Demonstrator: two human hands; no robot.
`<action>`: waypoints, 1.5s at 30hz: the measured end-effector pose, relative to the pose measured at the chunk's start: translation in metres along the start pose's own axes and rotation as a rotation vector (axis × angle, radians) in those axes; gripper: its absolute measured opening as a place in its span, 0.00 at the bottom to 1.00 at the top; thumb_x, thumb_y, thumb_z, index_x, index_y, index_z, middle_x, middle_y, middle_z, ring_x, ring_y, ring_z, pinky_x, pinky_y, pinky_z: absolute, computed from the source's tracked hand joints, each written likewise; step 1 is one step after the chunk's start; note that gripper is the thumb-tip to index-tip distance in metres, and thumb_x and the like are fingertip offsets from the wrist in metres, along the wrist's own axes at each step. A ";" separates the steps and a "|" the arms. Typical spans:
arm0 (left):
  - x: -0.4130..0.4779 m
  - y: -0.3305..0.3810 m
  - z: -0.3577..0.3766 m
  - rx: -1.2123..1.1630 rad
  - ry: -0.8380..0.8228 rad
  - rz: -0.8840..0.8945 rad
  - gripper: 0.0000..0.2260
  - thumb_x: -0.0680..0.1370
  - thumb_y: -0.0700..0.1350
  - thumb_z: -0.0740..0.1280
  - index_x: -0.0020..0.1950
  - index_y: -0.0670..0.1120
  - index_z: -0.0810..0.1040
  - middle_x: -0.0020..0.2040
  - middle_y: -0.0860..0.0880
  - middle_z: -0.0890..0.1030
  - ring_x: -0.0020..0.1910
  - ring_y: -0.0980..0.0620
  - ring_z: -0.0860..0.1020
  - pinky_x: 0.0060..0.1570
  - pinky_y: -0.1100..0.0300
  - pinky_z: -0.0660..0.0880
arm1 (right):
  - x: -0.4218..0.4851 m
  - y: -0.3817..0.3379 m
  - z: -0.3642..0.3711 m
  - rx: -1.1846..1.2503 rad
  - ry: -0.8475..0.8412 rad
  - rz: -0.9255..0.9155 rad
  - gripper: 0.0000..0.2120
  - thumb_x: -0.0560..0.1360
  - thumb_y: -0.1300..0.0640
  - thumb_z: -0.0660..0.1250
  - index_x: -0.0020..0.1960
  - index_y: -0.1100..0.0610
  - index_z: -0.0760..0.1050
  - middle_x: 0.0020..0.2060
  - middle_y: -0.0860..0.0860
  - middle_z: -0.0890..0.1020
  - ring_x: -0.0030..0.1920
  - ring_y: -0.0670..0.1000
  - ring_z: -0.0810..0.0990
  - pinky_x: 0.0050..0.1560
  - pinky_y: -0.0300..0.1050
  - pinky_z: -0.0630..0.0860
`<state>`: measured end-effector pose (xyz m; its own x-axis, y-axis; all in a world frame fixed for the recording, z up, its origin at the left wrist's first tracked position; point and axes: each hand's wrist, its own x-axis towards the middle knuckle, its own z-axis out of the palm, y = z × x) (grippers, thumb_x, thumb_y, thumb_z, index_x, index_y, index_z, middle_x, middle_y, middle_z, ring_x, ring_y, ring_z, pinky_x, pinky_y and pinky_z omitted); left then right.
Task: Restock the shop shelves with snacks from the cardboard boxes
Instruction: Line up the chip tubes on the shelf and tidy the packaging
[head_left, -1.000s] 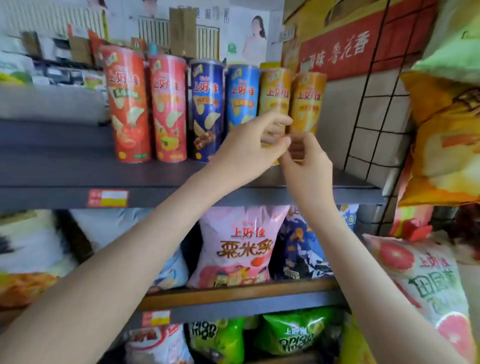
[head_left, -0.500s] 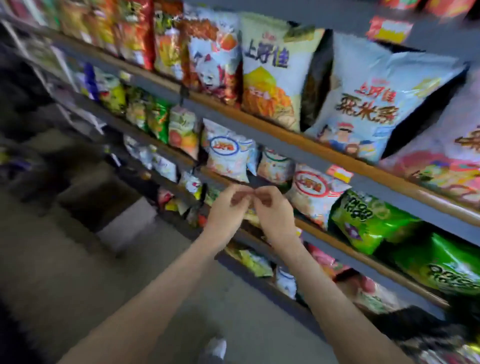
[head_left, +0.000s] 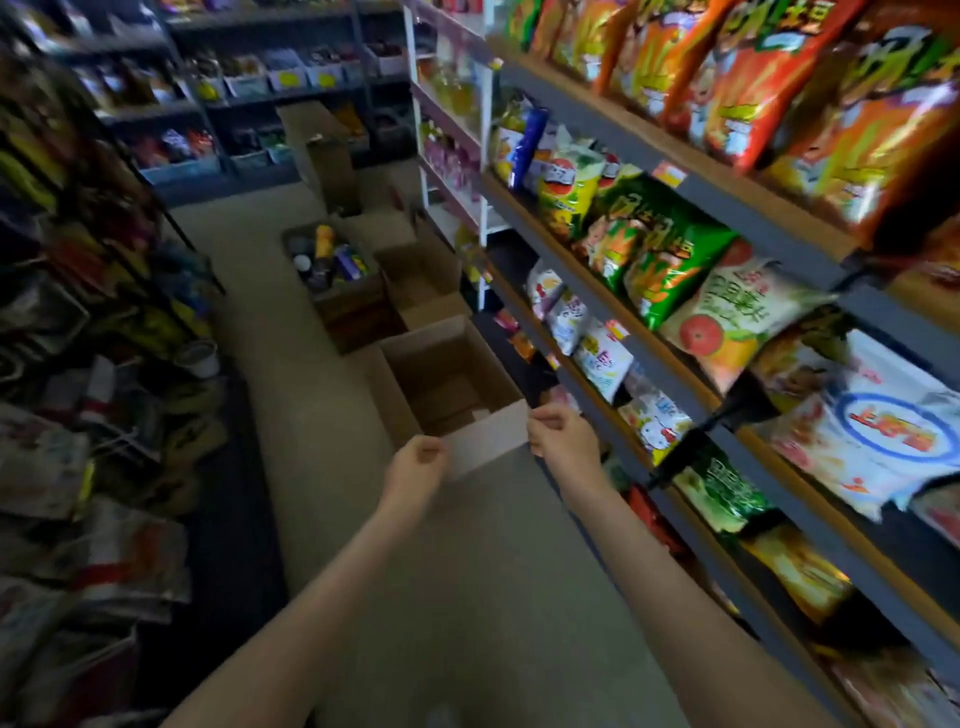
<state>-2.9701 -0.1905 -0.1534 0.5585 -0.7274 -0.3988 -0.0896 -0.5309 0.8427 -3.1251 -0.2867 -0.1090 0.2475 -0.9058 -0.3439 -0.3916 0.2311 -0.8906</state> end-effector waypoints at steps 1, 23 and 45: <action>0.016 0.007 -0.020 0.000 0.020 -0.007 0.05 0.79 0.39 0.64 0.50 0.49 0.76 0.49 0.46 0.80 0.48 0.46 0.78 0.52 0.50 0.76 | 0.018 -0.012 0.020 0.005 -0.018 -0.003 0.04 0.76 0.59 0.67 0.46 0.50 0.75 0.47 0.52 0.80 0.51 0.53 0.80 0.57 0.53 0.77; 0.449 0.092 -0.271 -0.133 0.275 -0.224 0.05 0.80 0.41 0.64 0.55 0.45 0.76 0.51 0.45 0.79 0.47 0.47 0.77 0.50 0.52 0.76 | 0.431 -0.220 0.310 -0.117 -0.280 0.142 0.07 0.79 0.56 0.65 0.56 0.51 0.73 0.49 0.50 0.77 0.47 0.49 0.76 0.47 0.43 0.76; 0.970 0.138 -0.433 -0.105 0.145 -0.313 0.07 0.78 0.36 0.65 0.52 0.44 0.70 0.49 0.43 0.76 0.45 0.47 0.73 0.37 0.58 0.68 | 0.816 -0.327 0.565 -0.081 -0.062 0.459 0.12 0.77 0.54 0.68 0.58 0.51 0.70 0.47 0.47 0.75 0.52 0.51 0.76 0.59 0.53 0.76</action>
<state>-2.0837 -0.7808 -0.2669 0.6571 -0.4638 -0.5943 0.1848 -0.6652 0.7234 -2.2942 -0.9007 -0.2665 0.0842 -0.6933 -0.7157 -0.5398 0.5720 -0.6175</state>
